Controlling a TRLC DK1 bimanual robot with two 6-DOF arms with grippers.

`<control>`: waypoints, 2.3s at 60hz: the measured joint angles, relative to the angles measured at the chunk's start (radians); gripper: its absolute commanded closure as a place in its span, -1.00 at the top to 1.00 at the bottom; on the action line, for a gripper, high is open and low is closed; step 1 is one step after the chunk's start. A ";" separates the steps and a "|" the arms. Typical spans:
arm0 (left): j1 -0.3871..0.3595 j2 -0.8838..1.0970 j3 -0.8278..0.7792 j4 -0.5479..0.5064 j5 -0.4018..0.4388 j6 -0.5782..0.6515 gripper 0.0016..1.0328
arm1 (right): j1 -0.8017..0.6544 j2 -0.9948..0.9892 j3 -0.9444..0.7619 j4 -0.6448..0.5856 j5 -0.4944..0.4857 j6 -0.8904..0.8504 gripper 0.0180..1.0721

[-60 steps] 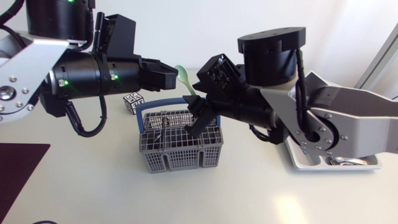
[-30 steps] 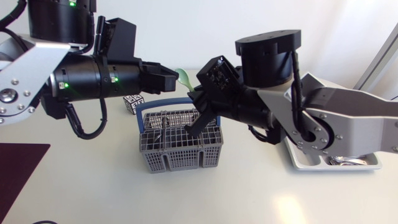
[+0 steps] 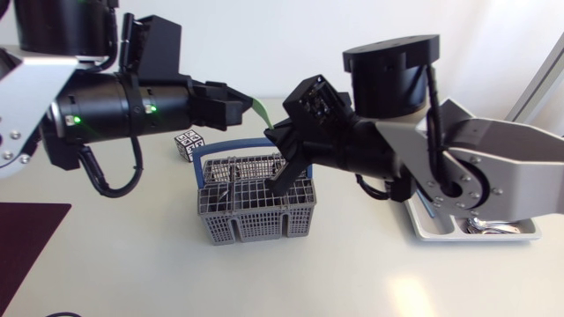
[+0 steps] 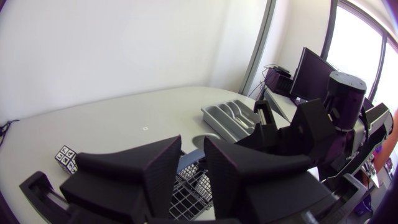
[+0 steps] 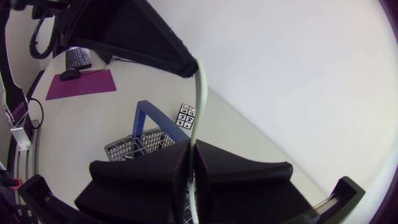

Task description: Transfer all utensils from the basket to the drawer tray.

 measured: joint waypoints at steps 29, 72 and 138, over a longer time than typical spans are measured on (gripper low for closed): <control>0.164 -0.189 -0.043 0.089 -0.095 0.165 0.87 | -0.449 -0.149 -0.058 -0.455 -0.511 -0.240 -0.89; 0.060 -0.115 -0.179 -0.219 -0.113 0.456 0.82 | -1.352 0.285 0.161 -1.095 -0.482 -1.528 -0.88; -0.130 -0.004 -0.238 -0.332 -0.278 0.462 0.60 | -1.425 0.268 0.174 -0.888 -0.406 -1.513 0.50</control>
